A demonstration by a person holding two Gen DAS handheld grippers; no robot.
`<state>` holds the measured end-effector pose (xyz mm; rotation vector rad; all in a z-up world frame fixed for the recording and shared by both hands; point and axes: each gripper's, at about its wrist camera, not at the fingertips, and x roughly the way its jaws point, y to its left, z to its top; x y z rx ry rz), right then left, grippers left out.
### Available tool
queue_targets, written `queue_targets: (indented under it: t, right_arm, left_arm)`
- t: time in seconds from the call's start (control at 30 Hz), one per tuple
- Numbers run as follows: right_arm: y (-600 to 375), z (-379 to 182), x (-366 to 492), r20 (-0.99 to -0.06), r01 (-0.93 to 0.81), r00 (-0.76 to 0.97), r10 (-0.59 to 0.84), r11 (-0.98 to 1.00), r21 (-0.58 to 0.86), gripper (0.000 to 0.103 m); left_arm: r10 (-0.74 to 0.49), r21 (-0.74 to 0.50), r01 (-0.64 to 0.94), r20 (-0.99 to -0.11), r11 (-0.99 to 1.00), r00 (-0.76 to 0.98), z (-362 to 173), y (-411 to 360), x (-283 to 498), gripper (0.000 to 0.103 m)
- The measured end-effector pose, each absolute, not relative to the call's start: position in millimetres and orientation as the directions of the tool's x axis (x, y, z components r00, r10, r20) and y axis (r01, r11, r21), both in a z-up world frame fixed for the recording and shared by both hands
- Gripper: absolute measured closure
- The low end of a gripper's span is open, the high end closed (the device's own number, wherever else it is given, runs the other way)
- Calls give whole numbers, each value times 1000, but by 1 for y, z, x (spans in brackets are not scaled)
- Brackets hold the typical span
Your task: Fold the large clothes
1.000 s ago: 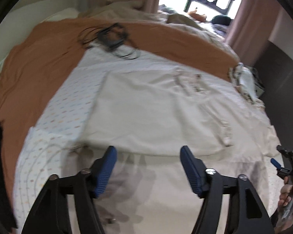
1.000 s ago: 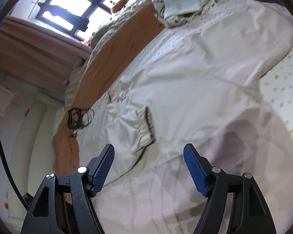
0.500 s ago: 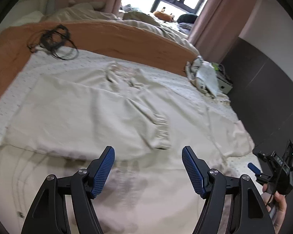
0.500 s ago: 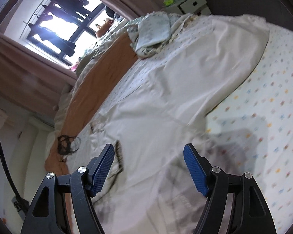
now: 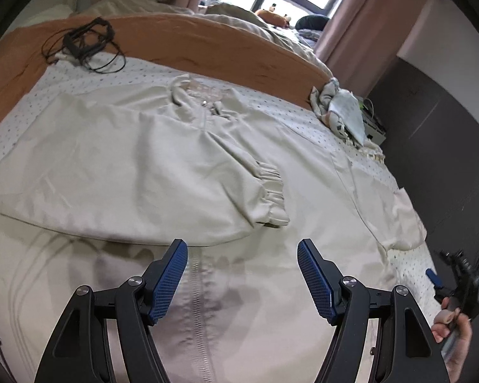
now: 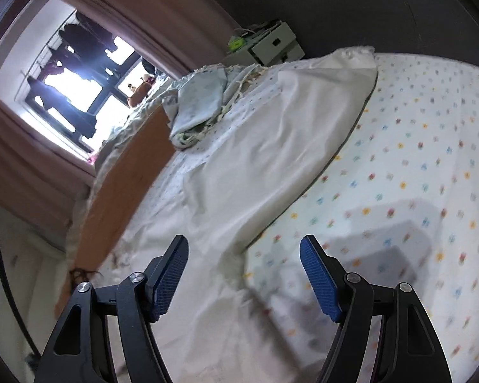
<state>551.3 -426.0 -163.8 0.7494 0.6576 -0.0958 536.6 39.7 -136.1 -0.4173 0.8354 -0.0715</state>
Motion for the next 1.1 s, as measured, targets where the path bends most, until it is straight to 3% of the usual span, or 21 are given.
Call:
queue_targets:
  t: [0.27, 0.33, 0.4, 0.9, 0.97, 1.0, 1.03, 1.1]
  right_arm:
    - [-450, -167, 572, -646, 325, 763, 39, 840, 435, 39]
    - [-461, -173, 579, -658, 341, 753, 31, 836, 430, 55]
    - [-473, -183, 588, -674, 361, 738, 36, 822, 440, 63]
    - [-503, -220, 648, -710, 414, 704, -18, 823, 390, 68]
    - [-503, -221, 655, -713, 411, 701, -29, 833, 370, 75]
    - [-505, -222, 658, -716, 416, 697, -35, 834, 364, 91]
    - [-508, -222, 660, -717, 420, 697, -33, 828, 371, 96]
    - [-509, -216, 659, -705, 413, 709, -26, 825, 385, 97]
  left_arm:
    - [-138, -362, -199, -720, 911, 680, -144, 69, 534, 31]
    - [-130, -377, -230, -723, 897, 679, -147, 77, 534, 31]
    - [-127, -392, -252, -724, 885, 678, -150, 82, 533, 31]
    - [-102, -374, -274, -732, 886, 673, -159, 83, 529, 31]
    - [-92, -367, -278, -733, 887, 674, -160, 84, 530, 31]
    - [-89, -365, -282, -735, 887, 672, -161, 84, 531, 31]
    - [-88, -366, -286, -737, 885, 670, -162, 85, 531, 31]
    - [-86, -373, -296, -737, 879, 671, -163, 87, 531, 31]
